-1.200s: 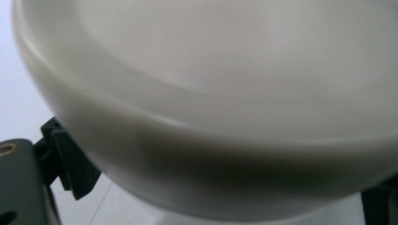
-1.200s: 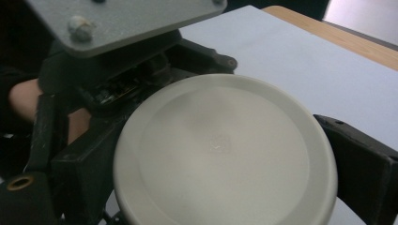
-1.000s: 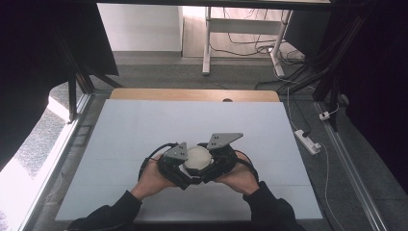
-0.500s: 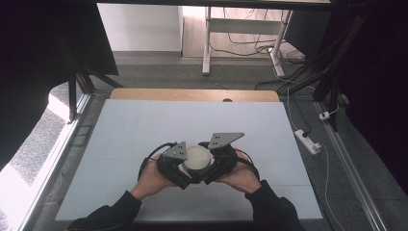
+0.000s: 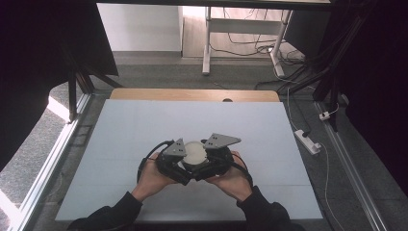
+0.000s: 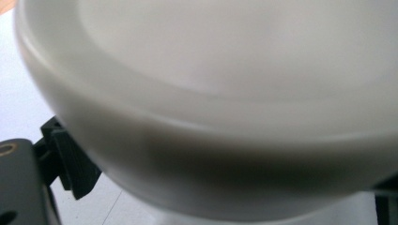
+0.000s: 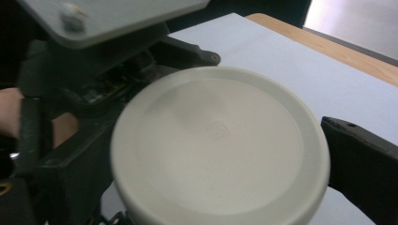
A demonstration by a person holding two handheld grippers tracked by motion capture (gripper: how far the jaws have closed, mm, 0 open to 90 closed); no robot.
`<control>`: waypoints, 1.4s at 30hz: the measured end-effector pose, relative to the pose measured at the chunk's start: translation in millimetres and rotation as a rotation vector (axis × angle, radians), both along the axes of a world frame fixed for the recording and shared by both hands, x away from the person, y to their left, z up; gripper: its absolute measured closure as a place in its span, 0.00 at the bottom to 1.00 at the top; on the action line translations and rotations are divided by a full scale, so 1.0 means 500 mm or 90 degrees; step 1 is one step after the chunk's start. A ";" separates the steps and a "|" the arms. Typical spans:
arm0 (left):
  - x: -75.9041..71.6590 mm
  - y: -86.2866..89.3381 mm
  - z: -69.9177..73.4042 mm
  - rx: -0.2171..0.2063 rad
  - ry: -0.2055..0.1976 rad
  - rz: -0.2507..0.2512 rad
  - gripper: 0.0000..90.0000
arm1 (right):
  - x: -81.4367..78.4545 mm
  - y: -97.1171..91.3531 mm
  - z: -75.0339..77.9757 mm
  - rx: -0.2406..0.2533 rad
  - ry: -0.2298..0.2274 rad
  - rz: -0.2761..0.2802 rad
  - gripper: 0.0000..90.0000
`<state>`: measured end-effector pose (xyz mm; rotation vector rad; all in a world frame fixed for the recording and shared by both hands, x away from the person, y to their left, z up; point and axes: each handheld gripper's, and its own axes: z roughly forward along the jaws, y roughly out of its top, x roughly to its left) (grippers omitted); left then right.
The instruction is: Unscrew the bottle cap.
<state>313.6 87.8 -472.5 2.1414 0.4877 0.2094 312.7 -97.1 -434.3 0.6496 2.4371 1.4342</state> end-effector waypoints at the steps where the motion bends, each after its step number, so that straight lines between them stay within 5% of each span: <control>1: 0.000 -0.001 0.000 0.001 0.001 -0.002 0.08 | 0.000 0.000 -0.001 0.002 0.001 0.001 0.04; 9: 0.000 -0.004 -0.002 0.005 0.002 -0.026 0.09 | 0.003 -0.003 -0.003 0.000 0.014 0.026 0.07; 24: 0.004 -0.006 -0.009 -0.013 0.024 -0.157 0.08 | 0.036 -0.041 -0.006 0.016 0.048 0.248 0.08; 27: 0.002 -0.008 -0.009 -0.014 0.023 -0.165 0.08 | 0.037 -0.044 -0.006 0.018 0.053 0.263 0.08; 33: 0.004 -0.003 -0.008 -0.017 0.020 -0.123 0.08 | 0.032 -0.040 -0.005 0.020 0.044 0.213 0.02; 36: 0.008 0.004 -0.006 -0.028 0.019 -0.080 0.08 | 0.030 -0.040 0.006 0.020 0.026 0.138 0.00; 42: 0.008 0.010 0.000 -0.018 0.006 -0.006 0.08 | 0.018 -0.030 0.013 0.031 0.016 0.050 0.00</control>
